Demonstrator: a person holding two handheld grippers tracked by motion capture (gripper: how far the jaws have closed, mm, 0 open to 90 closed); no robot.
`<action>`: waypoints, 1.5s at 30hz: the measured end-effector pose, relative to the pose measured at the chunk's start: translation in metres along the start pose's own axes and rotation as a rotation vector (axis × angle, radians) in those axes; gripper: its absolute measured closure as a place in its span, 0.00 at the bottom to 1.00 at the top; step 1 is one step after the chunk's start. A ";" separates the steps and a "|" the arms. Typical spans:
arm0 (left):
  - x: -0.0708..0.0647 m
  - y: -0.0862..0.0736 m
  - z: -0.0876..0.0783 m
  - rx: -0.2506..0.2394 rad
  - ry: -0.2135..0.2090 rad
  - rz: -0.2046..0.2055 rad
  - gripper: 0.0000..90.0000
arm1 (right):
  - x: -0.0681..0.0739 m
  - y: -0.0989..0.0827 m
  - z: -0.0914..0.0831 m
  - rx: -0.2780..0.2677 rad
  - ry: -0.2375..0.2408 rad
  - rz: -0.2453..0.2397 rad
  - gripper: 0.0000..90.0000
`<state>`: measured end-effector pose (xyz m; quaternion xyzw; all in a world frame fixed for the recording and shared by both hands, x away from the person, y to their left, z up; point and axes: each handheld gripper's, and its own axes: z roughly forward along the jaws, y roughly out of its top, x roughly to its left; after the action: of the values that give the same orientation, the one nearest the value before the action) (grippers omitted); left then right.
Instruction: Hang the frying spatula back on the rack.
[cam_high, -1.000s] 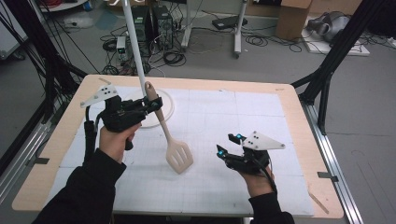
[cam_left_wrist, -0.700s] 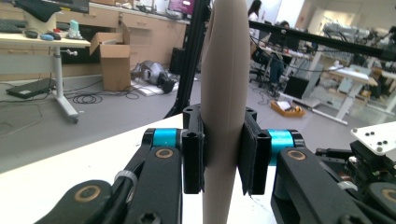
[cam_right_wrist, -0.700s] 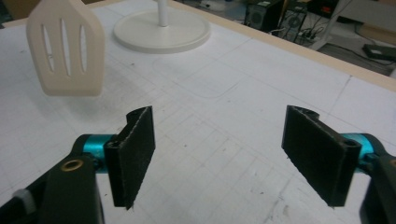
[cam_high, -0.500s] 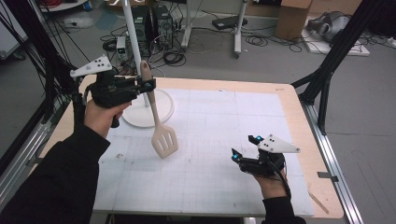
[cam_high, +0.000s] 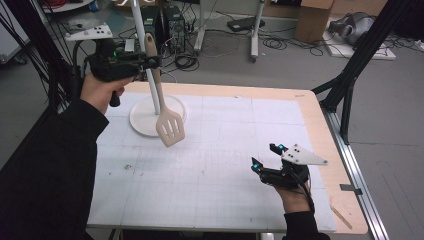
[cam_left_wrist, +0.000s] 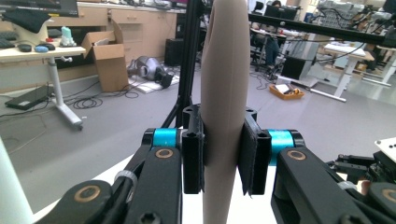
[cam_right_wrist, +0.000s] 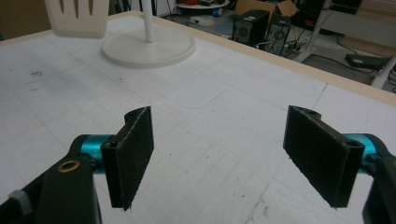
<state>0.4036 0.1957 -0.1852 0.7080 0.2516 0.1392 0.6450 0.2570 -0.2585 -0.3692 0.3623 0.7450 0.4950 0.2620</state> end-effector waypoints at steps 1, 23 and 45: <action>0.004 0.003 0.000 -0.002 -0.005 -0.003 0.82 | 0.000 0.000 0.000 -0.004 0.002 0.006 0.26; 0.056 0.032 0.002 -0.030 -0.022 -0.078 0.82 | -0.002 -0.003 -0.001 -0.003 -0.004 0.041 0.26; 0.077 0.030 0.007 -0.060 -0.026 -0.157 0.82 | -0.003 -0.003 -0.002 -0.014 -0.005 0.045 0.26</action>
<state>0.4766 0.2295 -0.1667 0.6681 0.2936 0.0863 0.6783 0.2564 -0.2632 -0.3714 0.3783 0.7327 0.5050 0.2552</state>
